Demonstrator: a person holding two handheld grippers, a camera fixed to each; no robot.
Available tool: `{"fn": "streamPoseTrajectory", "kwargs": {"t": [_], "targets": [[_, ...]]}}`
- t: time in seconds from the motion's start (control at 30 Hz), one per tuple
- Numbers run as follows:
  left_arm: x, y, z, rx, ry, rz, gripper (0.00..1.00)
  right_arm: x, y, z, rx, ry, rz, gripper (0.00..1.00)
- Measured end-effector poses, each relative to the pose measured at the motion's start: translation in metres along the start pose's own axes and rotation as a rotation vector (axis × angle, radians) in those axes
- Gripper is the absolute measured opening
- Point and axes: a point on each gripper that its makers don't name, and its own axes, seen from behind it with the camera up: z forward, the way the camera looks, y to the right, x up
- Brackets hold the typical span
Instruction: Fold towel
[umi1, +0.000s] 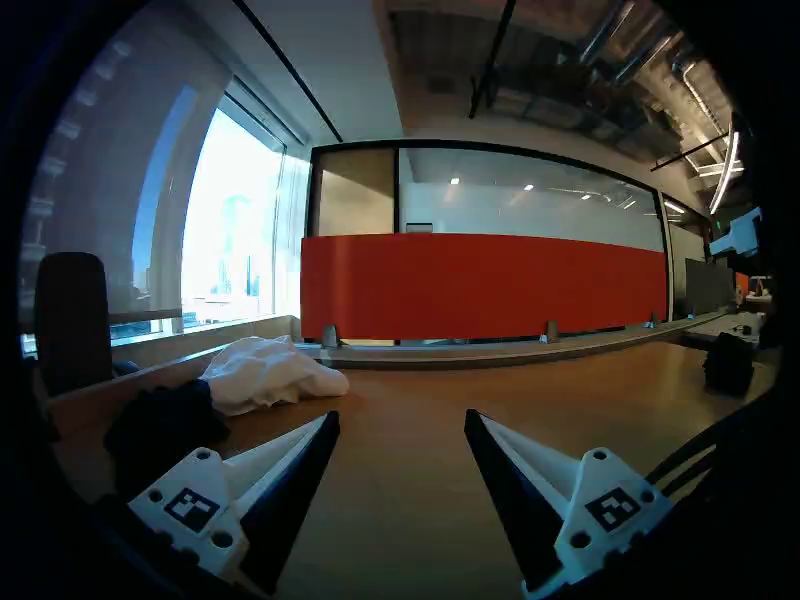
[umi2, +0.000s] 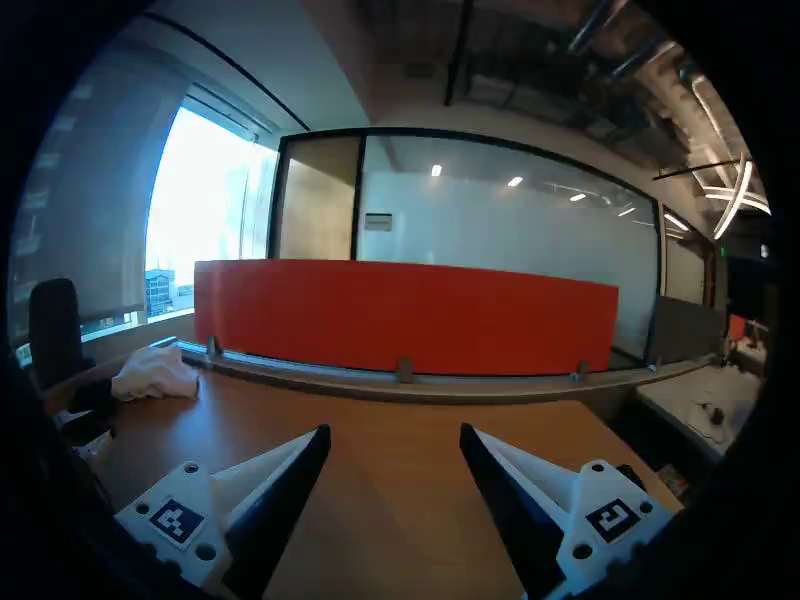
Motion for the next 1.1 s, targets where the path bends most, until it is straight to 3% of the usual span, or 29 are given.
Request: {"fn": "streamPoseTrajectory", "kwargs": {"t": [0.4,0.7,1.1], "targets": [[-0.001,0.001,0.0,0.0,-0.001,0.003,0.93,0.008,0.006,-0.004,-0.001,0.03,0.017,1.0],[-0.004,0.001,0.001,0.001,0.0,0.003,0.93,0.013,0.028,-0.008,-0.026,0.076,0.021,1.0],[-0.006,0.003,0.001,0.001,0.0,0.002,0.93,0.0,0.062,-0.01,-0.06,0.137,0.08,1.0]]}}
